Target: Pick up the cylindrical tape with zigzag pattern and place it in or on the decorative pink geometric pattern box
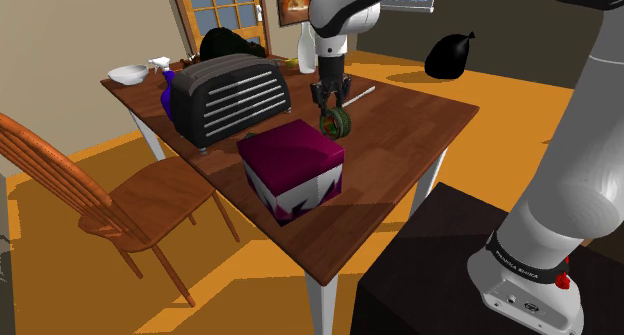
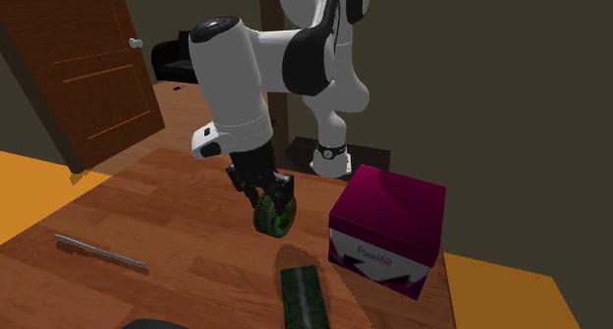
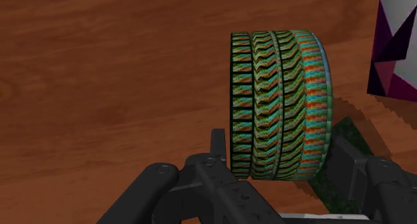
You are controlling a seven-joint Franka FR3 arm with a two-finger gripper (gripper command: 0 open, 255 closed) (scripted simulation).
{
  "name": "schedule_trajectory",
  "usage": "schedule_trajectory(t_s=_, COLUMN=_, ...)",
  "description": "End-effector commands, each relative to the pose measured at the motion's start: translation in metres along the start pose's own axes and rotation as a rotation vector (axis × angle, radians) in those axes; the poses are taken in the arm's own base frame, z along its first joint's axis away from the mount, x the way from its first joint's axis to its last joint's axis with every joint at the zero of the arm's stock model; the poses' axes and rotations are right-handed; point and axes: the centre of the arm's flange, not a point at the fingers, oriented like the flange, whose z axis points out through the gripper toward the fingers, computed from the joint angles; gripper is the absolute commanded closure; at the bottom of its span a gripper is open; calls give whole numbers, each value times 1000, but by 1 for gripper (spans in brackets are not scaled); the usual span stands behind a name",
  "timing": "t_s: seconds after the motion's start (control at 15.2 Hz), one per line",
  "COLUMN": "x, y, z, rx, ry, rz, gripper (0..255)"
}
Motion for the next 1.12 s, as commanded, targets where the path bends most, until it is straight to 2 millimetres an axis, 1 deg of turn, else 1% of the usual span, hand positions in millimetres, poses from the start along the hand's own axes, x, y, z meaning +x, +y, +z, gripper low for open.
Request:
schedule_trajectory(t_s=0.0, x=-2, y=-1, z=-11, rx=0, ry=0, rz=0, gripper=255)
schedule_trajectory(t_s=1.06, x=-13, y=-7, z=-95, rx=0, ry=0, rz=0, gripper=255)
